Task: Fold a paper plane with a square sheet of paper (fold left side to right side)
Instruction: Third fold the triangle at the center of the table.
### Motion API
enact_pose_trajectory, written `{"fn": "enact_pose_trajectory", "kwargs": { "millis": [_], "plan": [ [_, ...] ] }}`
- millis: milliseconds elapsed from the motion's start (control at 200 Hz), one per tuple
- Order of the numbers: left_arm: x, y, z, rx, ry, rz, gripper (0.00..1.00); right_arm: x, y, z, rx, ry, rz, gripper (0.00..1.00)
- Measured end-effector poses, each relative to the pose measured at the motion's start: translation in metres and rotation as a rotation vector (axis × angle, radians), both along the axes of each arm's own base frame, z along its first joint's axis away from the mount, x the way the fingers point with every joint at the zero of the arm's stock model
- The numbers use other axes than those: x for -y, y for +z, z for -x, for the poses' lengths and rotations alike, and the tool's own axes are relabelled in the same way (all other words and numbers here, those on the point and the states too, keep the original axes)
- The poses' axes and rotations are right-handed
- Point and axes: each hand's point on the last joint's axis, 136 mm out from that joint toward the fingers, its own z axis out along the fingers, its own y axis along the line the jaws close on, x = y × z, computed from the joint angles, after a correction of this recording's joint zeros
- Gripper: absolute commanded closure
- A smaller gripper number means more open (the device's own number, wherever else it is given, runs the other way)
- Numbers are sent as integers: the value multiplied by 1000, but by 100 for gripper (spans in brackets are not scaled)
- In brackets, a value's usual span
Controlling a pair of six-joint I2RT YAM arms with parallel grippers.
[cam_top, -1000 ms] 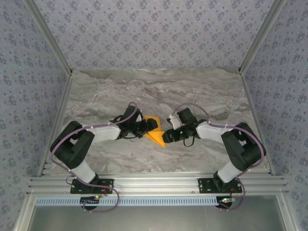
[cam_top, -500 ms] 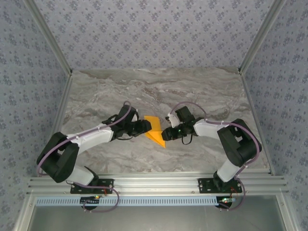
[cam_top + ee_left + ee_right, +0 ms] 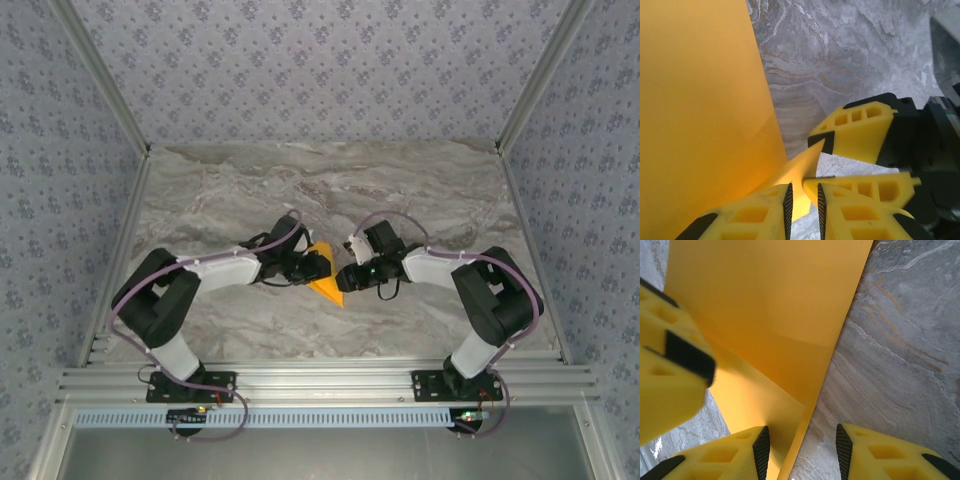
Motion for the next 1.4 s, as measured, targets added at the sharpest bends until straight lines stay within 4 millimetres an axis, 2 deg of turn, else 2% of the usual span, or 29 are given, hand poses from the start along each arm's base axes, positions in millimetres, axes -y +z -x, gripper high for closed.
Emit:
{"fn": "enact_pose_trajectory", "kwargs": {
  "millis": [150,320,540,700,834,974,1399],
  "plan": [
    [-2,-16,-1,-11,-8,-43,80,4,0,0,-15,-12,26,56],
    [-7,-28,-1,-19,-3,-85,81,7,14,0,-34,-44,48,57],
    [-12,-38,-1,-27,4,-120,81,5,29,9,-121,-108,14,77],
    [-14,-40,-3,-23,10,-127,82,-11,31,27,-200,-94,-22,84],
    [-16,-40,-4,-18,14,-132,82,-24,25,40,-254,-75,-26,86],
    [-17,-44,-5,-24,16,-141,82,-28,9,49,-308,-71,7,86],
    [-19,-46,-6,-27,22,-143,84,-18,-12,53,-341,-104,96,87]
  ]
}}
